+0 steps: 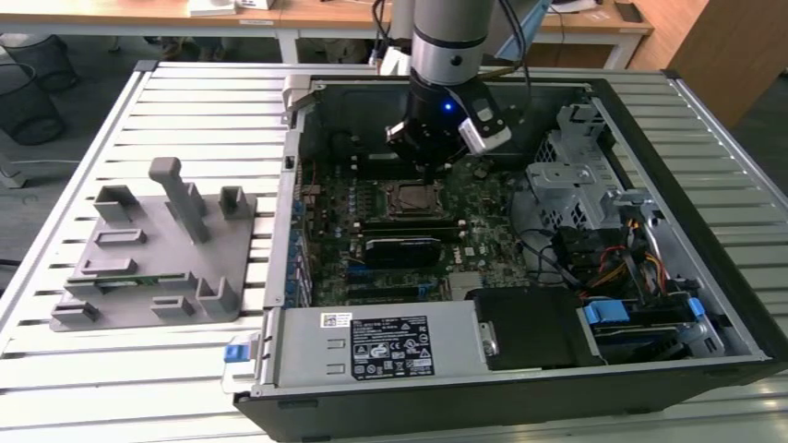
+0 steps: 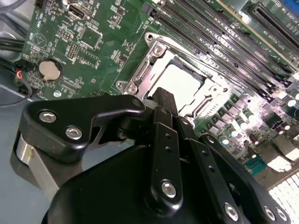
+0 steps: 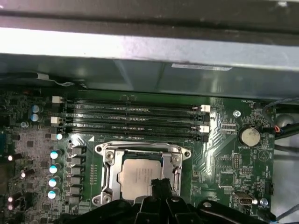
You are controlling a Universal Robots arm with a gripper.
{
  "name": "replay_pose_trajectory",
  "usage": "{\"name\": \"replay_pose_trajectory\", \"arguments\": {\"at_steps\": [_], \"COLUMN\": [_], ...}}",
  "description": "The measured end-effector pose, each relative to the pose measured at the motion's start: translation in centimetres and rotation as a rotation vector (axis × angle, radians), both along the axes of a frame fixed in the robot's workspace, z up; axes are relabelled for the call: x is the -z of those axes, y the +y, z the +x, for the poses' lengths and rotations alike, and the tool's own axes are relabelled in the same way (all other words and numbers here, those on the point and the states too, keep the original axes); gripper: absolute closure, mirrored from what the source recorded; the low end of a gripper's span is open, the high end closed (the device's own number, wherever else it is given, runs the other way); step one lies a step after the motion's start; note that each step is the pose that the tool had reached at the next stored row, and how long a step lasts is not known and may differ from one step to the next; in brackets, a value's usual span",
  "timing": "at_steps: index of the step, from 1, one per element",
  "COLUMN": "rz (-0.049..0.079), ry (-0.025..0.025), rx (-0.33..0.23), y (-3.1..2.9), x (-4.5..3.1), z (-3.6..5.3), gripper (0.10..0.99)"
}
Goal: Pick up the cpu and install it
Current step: 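Install the second cpu locking lever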
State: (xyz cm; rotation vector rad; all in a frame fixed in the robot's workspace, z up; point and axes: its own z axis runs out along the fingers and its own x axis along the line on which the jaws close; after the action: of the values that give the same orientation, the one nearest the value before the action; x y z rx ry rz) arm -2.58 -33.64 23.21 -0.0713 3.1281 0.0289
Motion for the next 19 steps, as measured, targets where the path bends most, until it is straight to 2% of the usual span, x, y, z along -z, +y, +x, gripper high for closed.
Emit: {"name": "replay_pose_trajectory", "arguments": {"at_steps": [4, 10, 12, 17, 19], "rz": [0.000, 0.000, 0.001, 0.005, 0.009], "ry": [0.0000, 0.0004, 0.0027, 0.0132, 0.0139], "rx": [0.000, 0.000, 0.000, -0.001, -0.001], "y": [-0.37, -1.57, -1.81, -2.04, -2.30], "x": [0.00, 0.00, 0.00, 0.00, 0.00], "z": [0.00, 0.00, 0.00, 0.02, 0.02], "gripper": [0.980, 0.980, 0.980, 0.980, 0.980]}}
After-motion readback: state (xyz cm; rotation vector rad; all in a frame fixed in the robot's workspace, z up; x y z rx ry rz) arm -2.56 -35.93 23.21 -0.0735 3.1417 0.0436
